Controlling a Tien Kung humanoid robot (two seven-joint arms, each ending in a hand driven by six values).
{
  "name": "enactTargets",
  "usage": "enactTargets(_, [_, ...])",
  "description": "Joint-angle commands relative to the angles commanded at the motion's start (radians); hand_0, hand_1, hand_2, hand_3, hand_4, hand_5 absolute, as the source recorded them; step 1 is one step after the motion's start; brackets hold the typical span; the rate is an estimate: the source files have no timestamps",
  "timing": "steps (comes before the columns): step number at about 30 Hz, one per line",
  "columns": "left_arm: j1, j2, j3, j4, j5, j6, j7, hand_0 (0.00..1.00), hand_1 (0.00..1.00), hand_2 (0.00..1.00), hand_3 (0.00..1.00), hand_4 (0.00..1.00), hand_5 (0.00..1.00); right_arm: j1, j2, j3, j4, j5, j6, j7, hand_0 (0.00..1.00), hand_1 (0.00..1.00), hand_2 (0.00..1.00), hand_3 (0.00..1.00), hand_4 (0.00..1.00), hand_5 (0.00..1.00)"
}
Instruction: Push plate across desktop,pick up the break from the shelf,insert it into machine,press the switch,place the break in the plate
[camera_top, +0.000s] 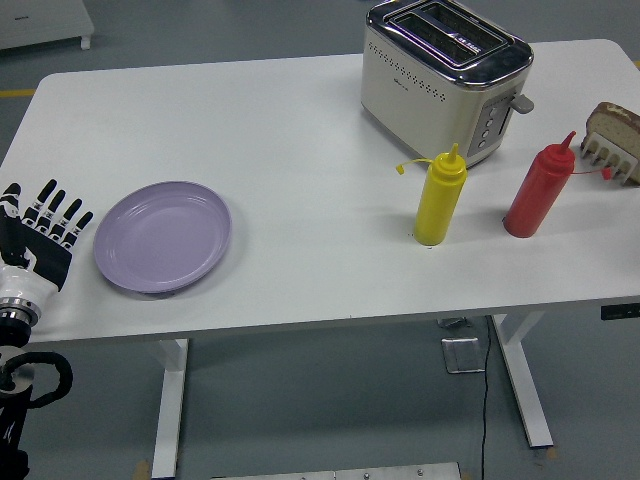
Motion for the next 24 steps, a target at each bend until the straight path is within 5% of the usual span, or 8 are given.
enactTargets(8, [-0.011, -0.005, 0.019, 0.009, -0.005, -0.004, 0.003, 0.889, 0.927, 0.995, 0.900, 0.654, 0.998, 0.055, -0.056, -0.098, -0.034, -0.286, -0.016, -0.047, 0.916, 0.869, 0.895, 0.897, 0.761, 0.320])
enactTargets(24, [-0.043, -0.034, 0.096, 0.042, -0.014, -0.008, 0.011, 0.889, 0.928, 0.995, 0.901, 0.658, 0.998, 0.153, -0.120, -0.282, -0.085, -0.765, 0.105, -0.194, 0.921, 0.875, 0.895, 0.899, 0.776, 0.338])
